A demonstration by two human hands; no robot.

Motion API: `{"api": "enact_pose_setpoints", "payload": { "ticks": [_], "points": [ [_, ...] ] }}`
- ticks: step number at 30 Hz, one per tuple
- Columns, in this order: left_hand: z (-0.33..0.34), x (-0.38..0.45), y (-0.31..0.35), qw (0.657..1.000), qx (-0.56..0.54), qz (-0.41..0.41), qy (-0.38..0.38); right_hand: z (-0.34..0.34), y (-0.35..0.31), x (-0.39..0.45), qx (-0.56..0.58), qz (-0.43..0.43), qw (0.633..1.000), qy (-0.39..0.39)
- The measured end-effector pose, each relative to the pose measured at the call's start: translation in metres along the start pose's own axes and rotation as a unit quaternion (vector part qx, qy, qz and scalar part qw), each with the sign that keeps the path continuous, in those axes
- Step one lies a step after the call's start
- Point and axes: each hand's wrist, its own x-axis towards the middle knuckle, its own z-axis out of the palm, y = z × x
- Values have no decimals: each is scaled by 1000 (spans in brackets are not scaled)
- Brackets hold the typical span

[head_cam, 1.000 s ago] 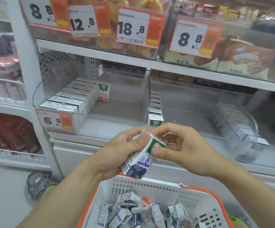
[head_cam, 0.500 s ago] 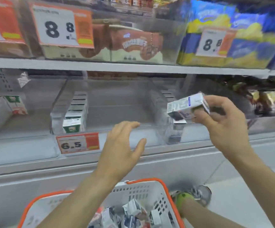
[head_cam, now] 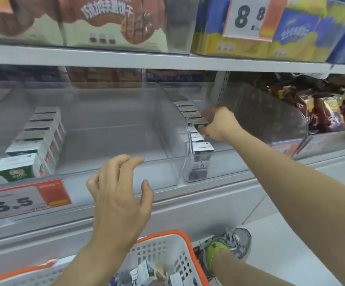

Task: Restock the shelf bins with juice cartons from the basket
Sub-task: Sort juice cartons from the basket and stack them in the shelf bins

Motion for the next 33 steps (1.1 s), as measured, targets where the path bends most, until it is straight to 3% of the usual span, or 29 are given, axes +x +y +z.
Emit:
{"api": "enact_pose_setpoints", "payload": {
  "ticks": [3,5,8,10,12,14,17,20,26,31,33],
  "points": [
    [-5,-1,1,999,-40,-6,4,0,7,-1,57,41,998,5],
    [-11,-3,5,997,-72,13,14,-14,6,-21,55,34,996,54],
    [-27,-9,8,992,-117,43,28,-31,-12,-81,85,-43,980,175],
    [-34,-19,7,988,-150,38,9,-26,-32,-130,126,-115,967,190],
    [-37,-35,-1,985,-166,14,-52,-6,-44,-175,150,-170,965,130],
    [-37,-59,-16,976,-151,-21,-158,28,-46,-211,148,-187,971,17],
    [-39,-107,-47,938,-98,-42,-329,85,-27,-251,103,-153,972,-144],
    [-55,-164,-76,894,-40,-55,-444,132,-1,-280,16,-128,951,-280],
    [-89,-265,-111,776,82,-164,-603,188,23,-316,-174,-186,850,-460],
    [-94,-291,-133,744,99,-202,-629,199,37,-319,-271,-171,762,-563],
    [-90,-290,-140,727,100,-196,-651,203,47,-319,-331,-197,726,-570]
  ]
}}
